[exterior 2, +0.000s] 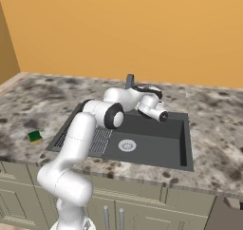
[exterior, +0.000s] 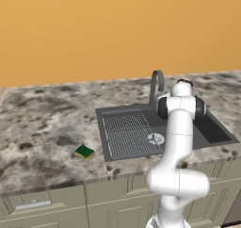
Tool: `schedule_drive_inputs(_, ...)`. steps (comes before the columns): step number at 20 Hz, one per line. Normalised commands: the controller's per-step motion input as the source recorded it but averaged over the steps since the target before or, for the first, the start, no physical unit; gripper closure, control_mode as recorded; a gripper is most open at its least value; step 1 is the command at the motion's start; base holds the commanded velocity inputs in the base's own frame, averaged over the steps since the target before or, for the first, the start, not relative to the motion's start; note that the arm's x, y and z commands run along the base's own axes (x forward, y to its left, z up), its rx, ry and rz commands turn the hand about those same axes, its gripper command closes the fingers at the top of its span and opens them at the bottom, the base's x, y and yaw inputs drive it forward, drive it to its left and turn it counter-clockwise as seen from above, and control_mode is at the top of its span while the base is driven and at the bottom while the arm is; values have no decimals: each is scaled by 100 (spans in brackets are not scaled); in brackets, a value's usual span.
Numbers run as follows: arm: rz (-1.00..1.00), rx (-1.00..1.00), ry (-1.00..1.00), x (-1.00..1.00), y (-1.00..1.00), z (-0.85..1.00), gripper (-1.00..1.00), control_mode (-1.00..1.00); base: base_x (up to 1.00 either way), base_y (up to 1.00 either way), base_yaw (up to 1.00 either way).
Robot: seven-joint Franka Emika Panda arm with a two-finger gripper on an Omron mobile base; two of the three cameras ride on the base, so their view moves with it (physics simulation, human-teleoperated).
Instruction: Soak the sponge with water for a few seconds and then drop it inside the sink.
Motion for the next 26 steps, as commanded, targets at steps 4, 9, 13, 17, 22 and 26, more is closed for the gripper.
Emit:
schedule_drive_inputs(4, 2, 1, 0, 8, 16, -14, -100, -100, 0, 0, 0)
schedule_drive_inputs(9, 0, 0, 0, 32, 0, -19, -100, -100, 0, 0, 0)
schedule_drive_inputs(13, 0, 0, 0, 31, 0, -19, -100, -100, 0, 0, 0)
schedule_drive_inputs(17, 0, 0, 0, 10, 0, -13, -100, -100, 0, 0, 0)
schedule_drive_inputs(22, 0, 0, 0, 0, -2, -3, -100, -100, 0, 0, 0)
schedule_drive_inputs(26, 0, 0, -2, 0, -7, -15, -100, -100, 0, 0, 0)
